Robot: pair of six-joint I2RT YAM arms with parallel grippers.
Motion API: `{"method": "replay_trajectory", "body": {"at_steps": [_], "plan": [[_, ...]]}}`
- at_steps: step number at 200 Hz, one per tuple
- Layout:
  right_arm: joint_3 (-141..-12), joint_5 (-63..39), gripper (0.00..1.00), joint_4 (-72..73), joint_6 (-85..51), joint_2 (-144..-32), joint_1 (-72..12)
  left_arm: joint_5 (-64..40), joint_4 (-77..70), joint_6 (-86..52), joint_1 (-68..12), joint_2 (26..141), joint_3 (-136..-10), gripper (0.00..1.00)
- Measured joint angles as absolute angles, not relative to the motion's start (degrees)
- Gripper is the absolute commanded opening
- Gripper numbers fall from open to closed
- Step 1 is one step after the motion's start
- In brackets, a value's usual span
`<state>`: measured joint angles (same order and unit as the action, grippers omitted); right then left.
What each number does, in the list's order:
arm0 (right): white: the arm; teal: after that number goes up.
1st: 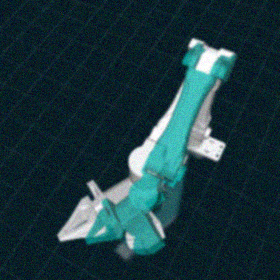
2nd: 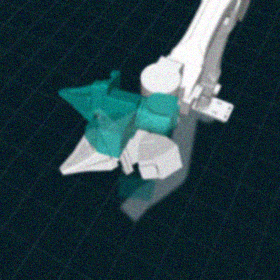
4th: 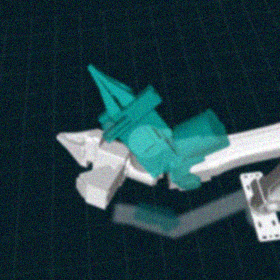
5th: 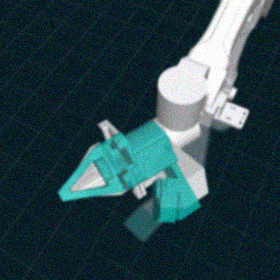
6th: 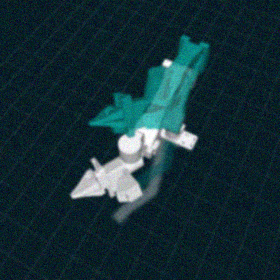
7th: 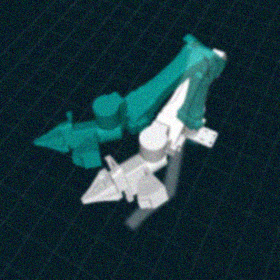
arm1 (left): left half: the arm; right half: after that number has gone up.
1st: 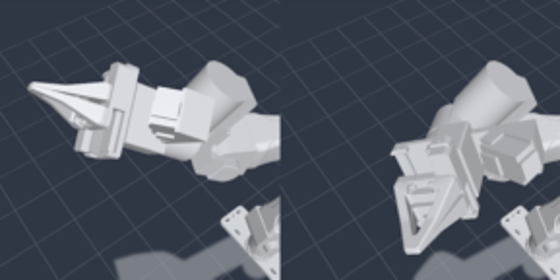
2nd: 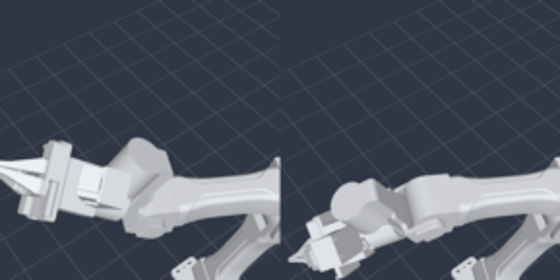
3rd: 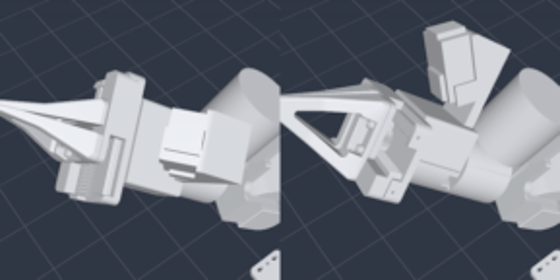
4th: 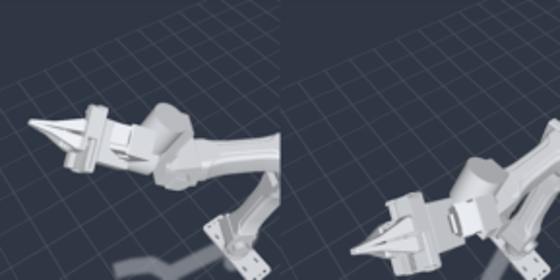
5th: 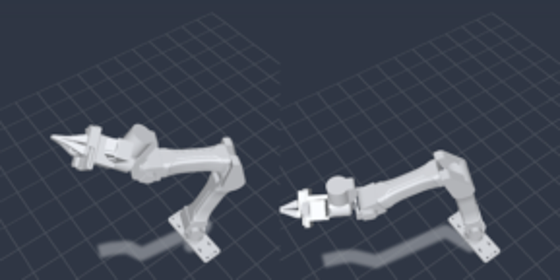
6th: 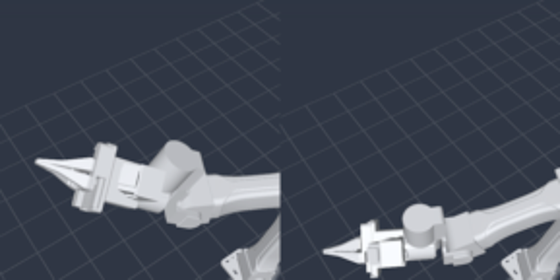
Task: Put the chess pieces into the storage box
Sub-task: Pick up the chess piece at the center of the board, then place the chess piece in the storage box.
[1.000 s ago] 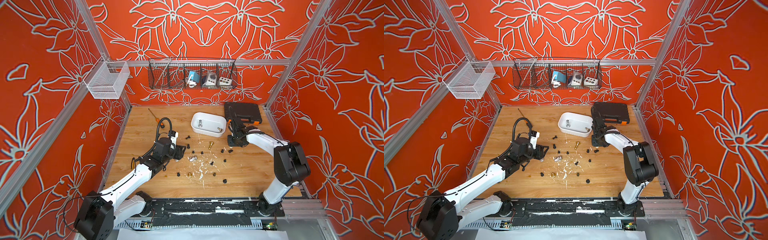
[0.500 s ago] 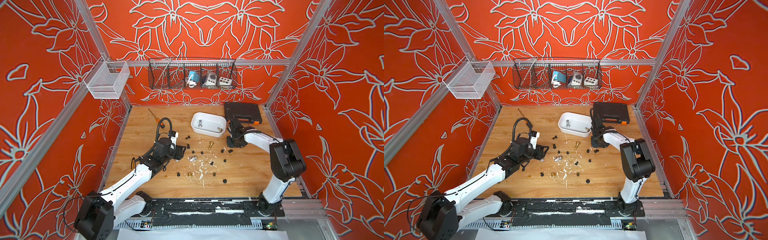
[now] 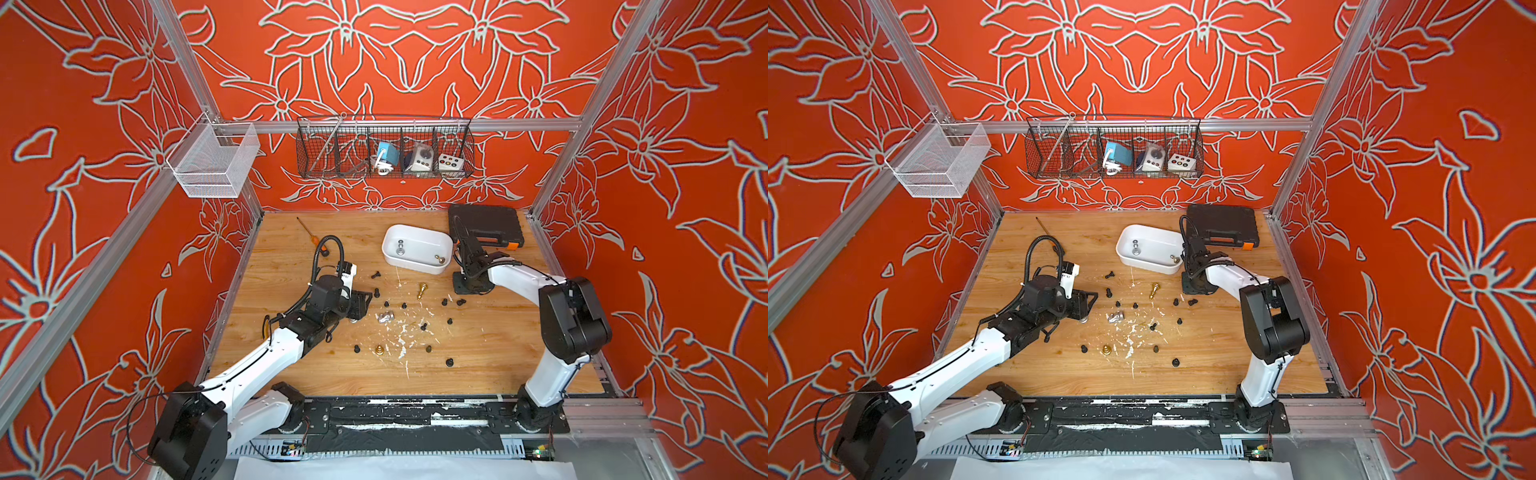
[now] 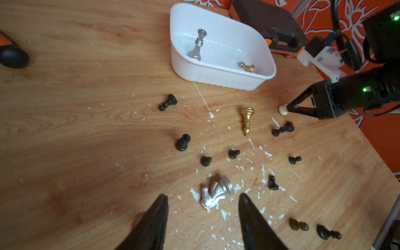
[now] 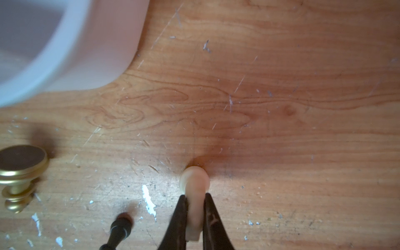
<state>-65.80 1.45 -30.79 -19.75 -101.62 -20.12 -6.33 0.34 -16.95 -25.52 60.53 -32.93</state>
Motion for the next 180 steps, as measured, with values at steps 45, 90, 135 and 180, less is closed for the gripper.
{"method": "replay_trajectory", "body": {"at_steps": [45,90,135,180], "plan": [[-66.8,1.3,0.12,-31.5,-19.2,-100.7,-19.9,-6.3,0.3,-17.0,-25.5,60.5,-32.9,0.54],[-71.3,1.1,0.10,-32.1,-18.5,-99.0,-19.9,-6.3,0.4,-17.0,-25.5,60.5,-32.9,0.54],[-77.2,0.3,0.10,-33.8,-17.7,-98.6,-19.8,-6.3,0.4,-17.0,-25.5,60.5,-32.9,0.54],[-84.6,-1.1,0.10,-34.7,-17.3,-99.3,-19.8,-6.3,0.4,-16.9,-25.5,60.5,-32.9,0.54]]}}
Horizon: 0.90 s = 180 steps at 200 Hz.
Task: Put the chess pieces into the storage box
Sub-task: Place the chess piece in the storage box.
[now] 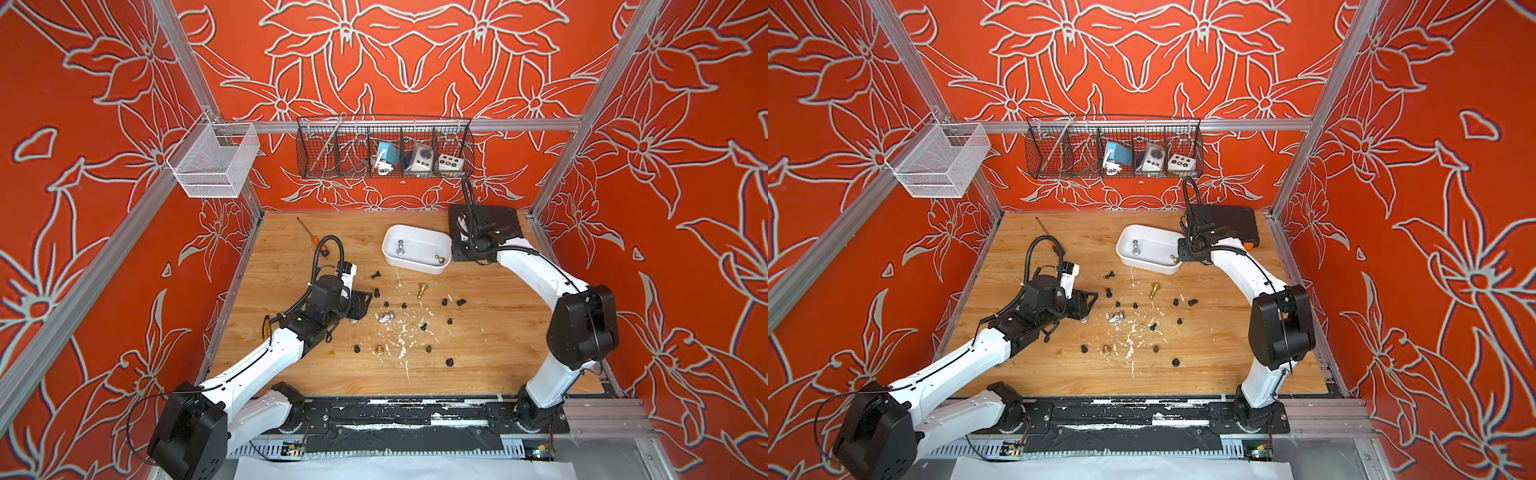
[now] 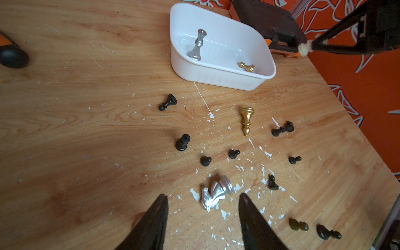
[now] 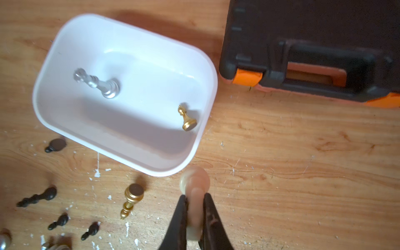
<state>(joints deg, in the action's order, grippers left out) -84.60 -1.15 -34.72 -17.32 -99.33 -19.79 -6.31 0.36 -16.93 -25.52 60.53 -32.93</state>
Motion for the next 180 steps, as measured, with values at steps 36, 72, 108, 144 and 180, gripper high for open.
{"method": "replay_trajectory", "body": {"at_steps": [36,72,108,144,180], "plan": [[-88.8,-2.6,0.10,-34.8,-17.5,-102.0,-19.8,-6.3,0.4,-16.9,-25.5,60.5,-32.9,0.54],[-92.5,-4.3,0.09,-34.7,-17.8,-106.3,-19.8,-6.5,0.4,-16.8,-25.5,60.5,-32.9,0.54],[-94.6,-6.0,0.09,-34.7,-18.8,-109.9,-19.9,-6.7,0.4,-16.7,-25.5,60.5,-32.9,0.54],[-96.6,-6.1,0.09,-34.4,-19.4,-113.8,-19.9,-6.8,0.4,-16.7,-25.5,60.5,-32.9,0.54],[-98.5,-6.3,0.09,-34.0,-20.3,-117.8,-19.9,-7.4,0.4,-16.7,-25.5,60.6,-32.9,0.54]]}}
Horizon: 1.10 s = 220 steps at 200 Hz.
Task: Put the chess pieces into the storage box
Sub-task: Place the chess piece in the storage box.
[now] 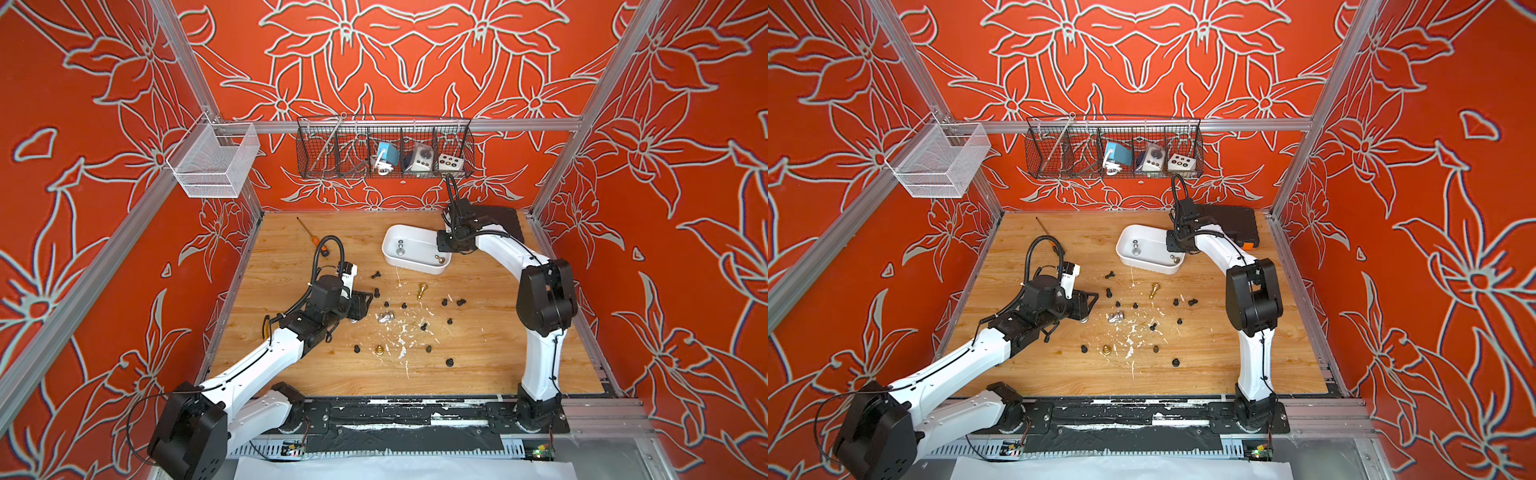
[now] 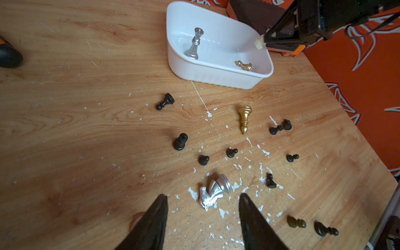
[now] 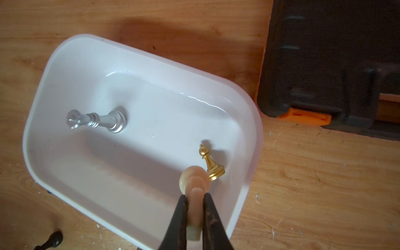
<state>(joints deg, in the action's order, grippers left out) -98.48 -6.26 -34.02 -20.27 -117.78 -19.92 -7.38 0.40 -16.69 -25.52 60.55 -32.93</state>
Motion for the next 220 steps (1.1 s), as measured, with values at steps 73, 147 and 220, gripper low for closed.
{"method": "replay_trajectory", "body": {"at_steps": [73,147,220], "plan": [[-99.9,-8.0,0.17,-33.4,-21.9,-121.0,-20.1,-7.8,0.8,-16.5,-25.5,60.7,-32.9,0.54],[-100.2,-8.3,0.35,-33.0,-22.2,-121.0,-20.2,-7.9,0.8,-16.5,-25.5,61.1,-32.9,0.54],[-99.2,-8.3,0.37,-32.9,-22.2,-119.8,-20.2,-7.8,0.8,-16.6,-25.5,61.1,-32.9,0.55]]}}
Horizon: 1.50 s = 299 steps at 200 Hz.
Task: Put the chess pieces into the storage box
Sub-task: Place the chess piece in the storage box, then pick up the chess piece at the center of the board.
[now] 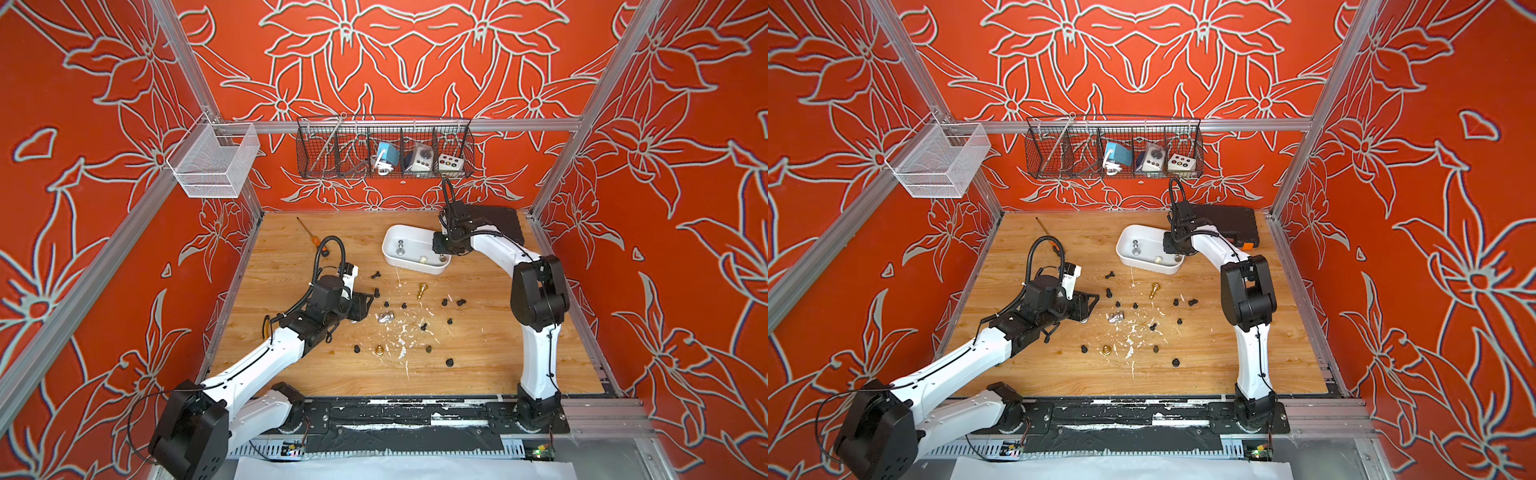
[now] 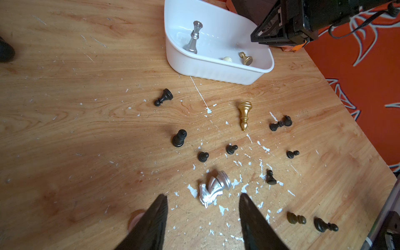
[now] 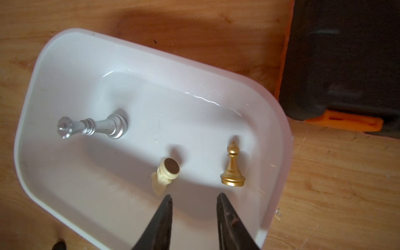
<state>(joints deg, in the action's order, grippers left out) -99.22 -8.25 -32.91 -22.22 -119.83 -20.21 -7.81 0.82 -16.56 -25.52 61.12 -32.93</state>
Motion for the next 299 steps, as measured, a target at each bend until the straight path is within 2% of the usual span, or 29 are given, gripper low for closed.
{"method": "replay_trajectory", "body": {"at_steps": [97,157,231,299], "plan": [[-94.5,-9.3,0.37,-31.3,-22.3,-112.4,-20.2,-7.8,2.3,-15.8,-25.5,62.2,-34.5,0.55],[-81.1,-10.9,0.37,-29.0,-22.3,-97.9,-20.3,-7.8,4.3,-13.5,-25.5,67.6,-40.0,0.55],[-57.6,-12.2,0.37,-27.5,-23.9,-77.3,-20.4,-6.4,7.9,-11.1,-26.2,81.3,-47.9,0.54],[-45.9,-13.0,0.36,-28.3,-27.2,-66.7,-21.5,-5.2,9.0,-10.3,-27.7,91.7,-55.4,0.53]]}}
